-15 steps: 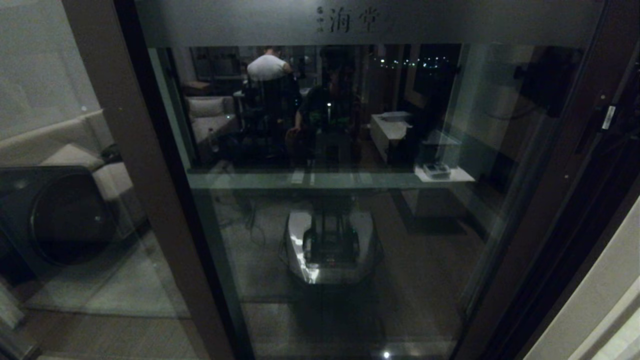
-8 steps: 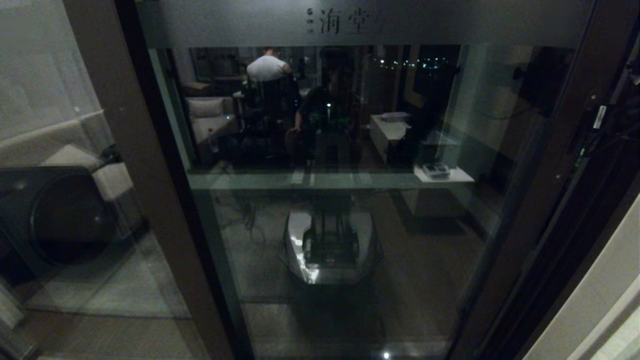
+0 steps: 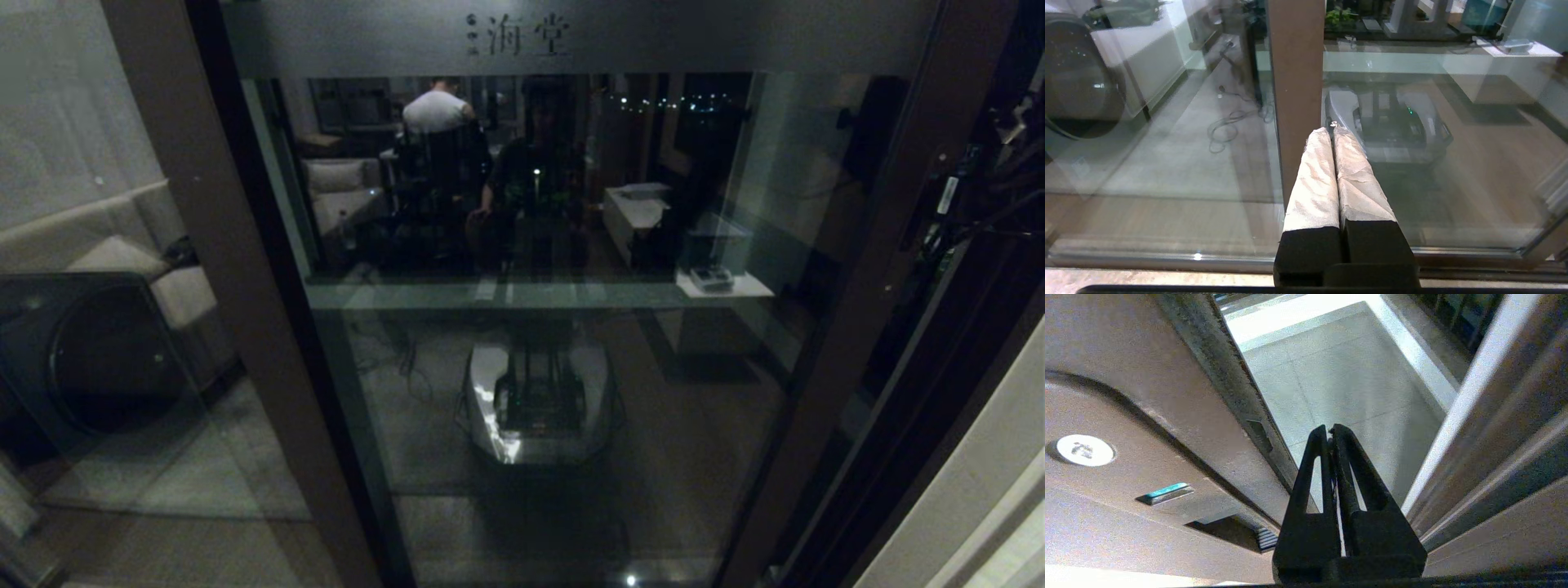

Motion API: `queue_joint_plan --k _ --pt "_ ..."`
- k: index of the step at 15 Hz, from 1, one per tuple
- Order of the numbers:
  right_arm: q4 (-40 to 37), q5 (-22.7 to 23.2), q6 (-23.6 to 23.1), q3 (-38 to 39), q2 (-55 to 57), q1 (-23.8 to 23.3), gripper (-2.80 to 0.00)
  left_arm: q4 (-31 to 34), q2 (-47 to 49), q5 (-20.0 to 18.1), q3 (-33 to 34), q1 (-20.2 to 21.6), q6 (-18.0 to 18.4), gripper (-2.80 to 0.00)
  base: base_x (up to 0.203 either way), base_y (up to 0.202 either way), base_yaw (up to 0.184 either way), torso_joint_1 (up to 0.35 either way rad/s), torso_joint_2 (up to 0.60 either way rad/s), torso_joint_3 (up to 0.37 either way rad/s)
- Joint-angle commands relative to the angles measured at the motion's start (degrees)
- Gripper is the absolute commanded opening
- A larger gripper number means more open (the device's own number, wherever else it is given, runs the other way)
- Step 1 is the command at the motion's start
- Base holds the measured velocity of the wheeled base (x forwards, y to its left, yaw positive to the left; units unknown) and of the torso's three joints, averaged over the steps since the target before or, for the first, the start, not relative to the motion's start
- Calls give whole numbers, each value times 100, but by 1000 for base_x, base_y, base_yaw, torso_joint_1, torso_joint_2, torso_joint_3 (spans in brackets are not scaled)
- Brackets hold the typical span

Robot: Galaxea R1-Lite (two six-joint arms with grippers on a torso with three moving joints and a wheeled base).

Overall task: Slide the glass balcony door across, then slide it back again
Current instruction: Open the slid door

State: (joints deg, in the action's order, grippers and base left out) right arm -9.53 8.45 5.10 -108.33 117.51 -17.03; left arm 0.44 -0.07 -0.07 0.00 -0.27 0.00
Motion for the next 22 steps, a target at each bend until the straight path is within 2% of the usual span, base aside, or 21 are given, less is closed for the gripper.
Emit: queue_joint_plan --k 1,14,22 --pt "-5 17 0 13 -19 244 -280 0 -1 -1 1 0 0 -280 0 0 0 0 0 0" --pt "4 2 -26 -321 36 673 -280 0 -1 -1 3 0 0 -280 0 0 0 0 0 0" --pt "4 -355 -26 -321 29 1252 -280 0 -1 -1 7 0 0 -280 0 0 0 0 0 0"
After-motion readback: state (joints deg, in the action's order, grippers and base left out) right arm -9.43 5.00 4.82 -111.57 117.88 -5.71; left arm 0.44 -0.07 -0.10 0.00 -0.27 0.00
